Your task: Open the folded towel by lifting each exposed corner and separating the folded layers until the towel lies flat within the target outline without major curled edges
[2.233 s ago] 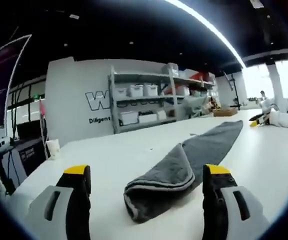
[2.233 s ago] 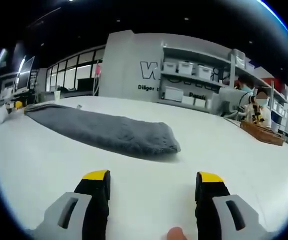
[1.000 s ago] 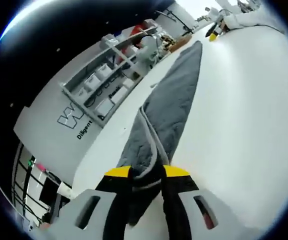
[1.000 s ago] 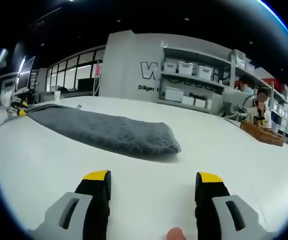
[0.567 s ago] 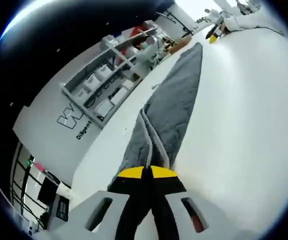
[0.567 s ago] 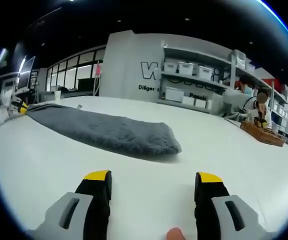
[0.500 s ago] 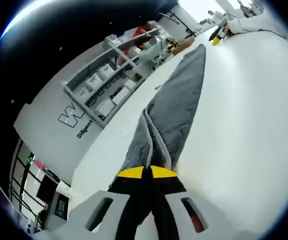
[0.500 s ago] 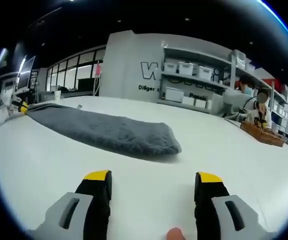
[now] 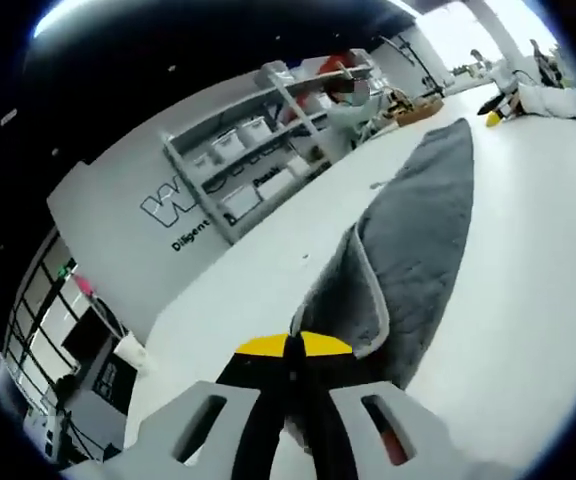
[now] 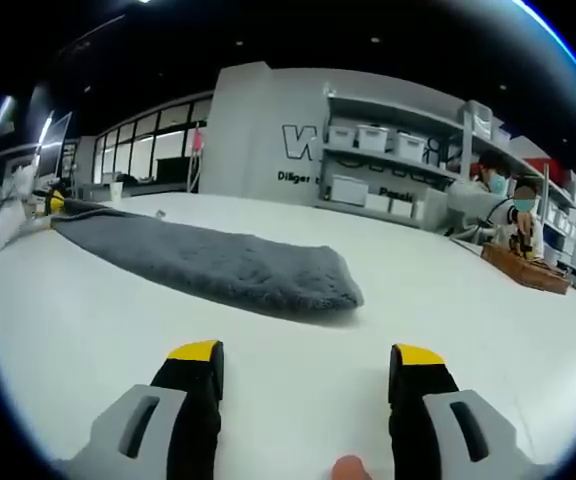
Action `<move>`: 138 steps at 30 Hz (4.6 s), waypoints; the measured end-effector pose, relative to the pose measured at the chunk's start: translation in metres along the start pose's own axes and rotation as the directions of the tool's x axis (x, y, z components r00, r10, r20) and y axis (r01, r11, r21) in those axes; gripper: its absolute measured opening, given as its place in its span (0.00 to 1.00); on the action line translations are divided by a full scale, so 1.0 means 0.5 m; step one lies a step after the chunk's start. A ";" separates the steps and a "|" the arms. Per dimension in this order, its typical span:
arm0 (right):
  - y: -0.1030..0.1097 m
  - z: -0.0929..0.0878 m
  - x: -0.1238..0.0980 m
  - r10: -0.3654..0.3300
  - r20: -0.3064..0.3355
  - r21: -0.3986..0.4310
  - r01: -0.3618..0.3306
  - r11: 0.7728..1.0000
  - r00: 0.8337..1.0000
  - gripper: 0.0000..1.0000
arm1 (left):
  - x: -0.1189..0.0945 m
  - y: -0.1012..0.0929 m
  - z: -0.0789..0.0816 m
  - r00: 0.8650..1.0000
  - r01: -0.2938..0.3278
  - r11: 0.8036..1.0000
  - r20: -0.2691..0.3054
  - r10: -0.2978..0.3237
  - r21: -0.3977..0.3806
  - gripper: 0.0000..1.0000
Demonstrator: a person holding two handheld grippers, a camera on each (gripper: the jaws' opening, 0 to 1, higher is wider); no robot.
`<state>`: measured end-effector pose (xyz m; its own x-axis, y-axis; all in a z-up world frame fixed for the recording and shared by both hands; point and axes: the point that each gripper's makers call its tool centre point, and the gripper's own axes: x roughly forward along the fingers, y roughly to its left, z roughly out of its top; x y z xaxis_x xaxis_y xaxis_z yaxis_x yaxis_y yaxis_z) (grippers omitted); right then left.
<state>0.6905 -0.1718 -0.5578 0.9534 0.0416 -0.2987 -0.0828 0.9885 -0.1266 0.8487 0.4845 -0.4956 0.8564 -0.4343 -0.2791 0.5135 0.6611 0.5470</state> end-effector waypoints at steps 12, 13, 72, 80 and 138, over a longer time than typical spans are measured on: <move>0.000 -0.002 0.000 0.001 -0.003 -0.004 -0.001 1.000 1.000 0.66 | 0.079 0.074 -0.037 0.989 -0.025 0.999 -0.148 0.018 -0.046 0.02; -0.001 -0.002 0.000 0.001 -0.003 -0.004 -0.001 1.000 1.000 0.66 | 0.090 0.079 -0.047 0.985 -0.028 0.998 -0.170 0.017 -0.064 0.02; -0.001 -0.002 0.000 0.004 -0.002 -0.001 -0.004 1.000 1.000 0.66 | -0.176 -0.070 0.041 0.976 0.213 0.829 0.152 -0.156 -0.517 0.86; 0.000 -0.002 0.000 0.005 -0.003 -0.003 -0.005 1.000 1.000 0.66 | -0.196 -0.100 0.056 0.971 0.231 0.798 0.185 -0.151 -0.557 0.97; 0.003 -0.002 0.000 0.006 -0.003 -0.002 -0.006 1.000 1.000 0.65 | 0.019 -0.102 -0.015 0.964 0.201 0.977 -0.195 -0.184 0.071 0.31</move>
<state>0.6901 -0.1703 -0.5587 0.9522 0.0468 -0.3020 -0.0888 0.9880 -0.1267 0.8310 0.4512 -0.5318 0.7412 -0.4208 -0.5231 0.6699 0.5153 0.5346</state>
